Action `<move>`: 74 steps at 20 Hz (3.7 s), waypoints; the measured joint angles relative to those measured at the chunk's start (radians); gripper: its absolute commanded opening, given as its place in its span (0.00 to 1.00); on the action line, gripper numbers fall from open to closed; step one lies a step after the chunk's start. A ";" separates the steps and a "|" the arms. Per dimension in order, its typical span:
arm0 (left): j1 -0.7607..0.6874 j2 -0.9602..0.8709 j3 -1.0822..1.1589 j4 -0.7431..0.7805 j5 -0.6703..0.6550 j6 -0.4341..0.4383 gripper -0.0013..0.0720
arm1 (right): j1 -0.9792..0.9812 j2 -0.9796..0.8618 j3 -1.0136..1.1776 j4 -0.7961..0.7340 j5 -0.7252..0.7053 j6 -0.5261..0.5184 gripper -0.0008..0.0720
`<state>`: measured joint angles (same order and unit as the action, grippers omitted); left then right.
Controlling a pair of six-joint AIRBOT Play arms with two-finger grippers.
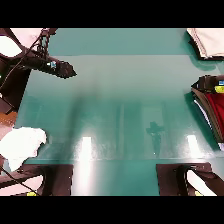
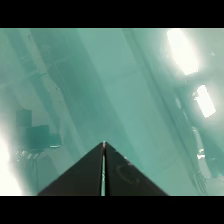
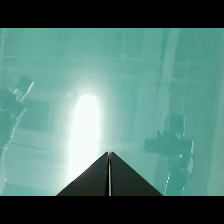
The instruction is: Fold the shirts.
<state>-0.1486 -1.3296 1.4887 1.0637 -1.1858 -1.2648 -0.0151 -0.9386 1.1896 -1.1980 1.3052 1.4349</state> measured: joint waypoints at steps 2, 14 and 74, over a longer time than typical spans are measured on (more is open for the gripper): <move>0.000 0.000 0.000 0.000 0.000 0.000 0.05 | 0.003 -0.002 0.000 0.001 0.000 0.000 0.03; 0.000 0.000 0.000 -0.001 0.002 0.000 0.05 | 0.008 -0.003 0.000 0.001 0.012 0.000 0.03; -0.363 -0.151 0.275 -0.024 -0.108 -0.020 0.76 | 0.003 0.110 -0.003 0.028 -0.022 -0.024 0.03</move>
<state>-0.5114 -1.4811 1.7641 1.0401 -1.2942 -1.2846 -0.0124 -0.8284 1.1870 -1.1698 1.2831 1.4105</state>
